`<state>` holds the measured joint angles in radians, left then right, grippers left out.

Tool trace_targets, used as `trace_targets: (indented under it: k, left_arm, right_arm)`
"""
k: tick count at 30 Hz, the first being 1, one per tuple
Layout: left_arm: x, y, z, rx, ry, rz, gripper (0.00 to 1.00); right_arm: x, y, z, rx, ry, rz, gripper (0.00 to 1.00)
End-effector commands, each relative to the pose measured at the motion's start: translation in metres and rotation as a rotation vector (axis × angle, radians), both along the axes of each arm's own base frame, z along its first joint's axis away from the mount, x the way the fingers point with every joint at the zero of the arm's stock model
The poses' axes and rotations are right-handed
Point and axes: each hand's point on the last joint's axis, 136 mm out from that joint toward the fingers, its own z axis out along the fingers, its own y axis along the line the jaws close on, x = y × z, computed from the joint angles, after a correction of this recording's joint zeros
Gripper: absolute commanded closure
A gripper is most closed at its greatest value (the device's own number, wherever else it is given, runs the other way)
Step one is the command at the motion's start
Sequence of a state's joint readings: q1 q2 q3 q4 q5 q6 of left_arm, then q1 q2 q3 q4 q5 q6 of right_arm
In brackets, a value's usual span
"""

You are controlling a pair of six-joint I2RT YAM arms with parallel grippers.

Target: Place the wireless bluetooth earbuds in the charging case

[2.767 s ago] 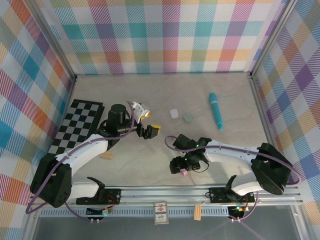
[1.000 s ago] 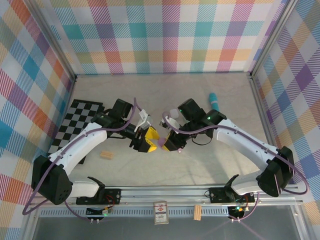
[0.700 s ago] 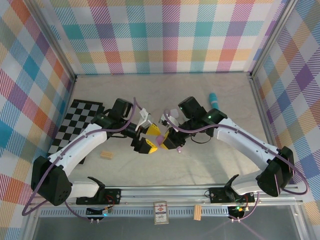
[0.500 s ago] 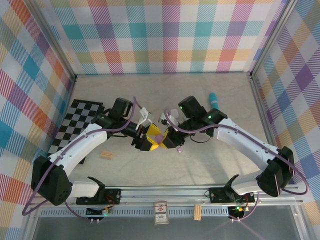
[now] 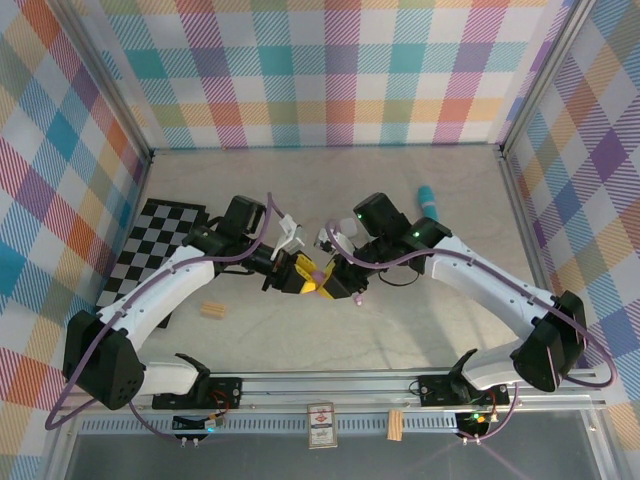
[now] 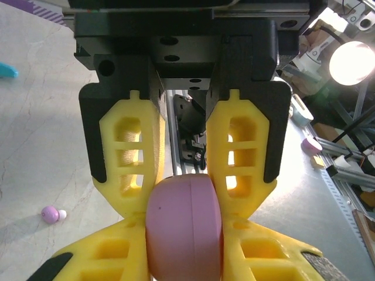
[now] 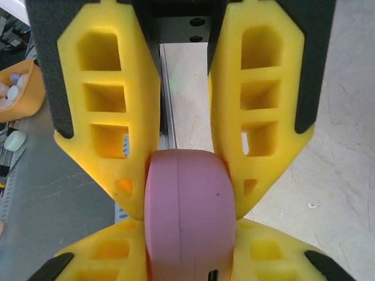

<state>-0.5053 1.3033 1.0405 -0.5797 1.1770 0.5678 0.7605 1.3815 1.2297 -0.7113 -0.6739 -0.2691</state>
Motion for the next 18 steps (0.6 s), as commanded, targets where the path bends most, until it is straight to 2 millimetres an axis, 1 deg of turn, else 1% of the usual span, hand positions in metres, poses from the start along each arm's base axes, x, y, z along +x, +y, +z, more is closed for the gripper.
trace_targets:
  k: [1,4,6,9,11,13,15,18]
  left_arm:
    - [-0.003,-0.002,0.018,-0.041,0.009,-0.019,0.81]
    - [0.005,-0.002,0.025,-0.054,0.04,0.045,0.83]
    - [0.017,-0.004,0.033,-0.089,0.059,0.121,0.85]
    - [0.041,-0.005,0.044,-0.125,0.143,0.29,0.87]
    - [0.054,-0.004,0.048,-0.124,0.234,0.395,0.86]
    - [0.064,-0.003,0.049,-0.106,0.347,0.474,0.86]
    - [0.067,-0.003,0.051,-0.102,0.443,0.514,0.86]
    - [0.069,-0.001,0.055,-0.115,0.549,0.558,0.87]
  right_arm:
    - [0.017,-0.004,0.016,0.022,-0.1,-0.067,0.56]
    - [0.031,-0.013,0.025,0.018,-0.183,-0.161,0.31]
    - [0.037,-0.022,0.032,0.024,-0.246,-0.223,0.2]
    - [0.032,-0.032,0.042,0.06,-0.374,-0.211,0.08]
    - [0.034,-0.039,0.045,0.063,-0.474,-0.213,0.05]
    - [0.04,-0.045,0.05,0.064,-0.569,-0.225,0.04]
    - [0.043,-0.045,0.056,0.076,-0.656,-0.207,0.04]
    - [0.049,-0.039,0.068,0.111,-0.769,-0.169,0.04]
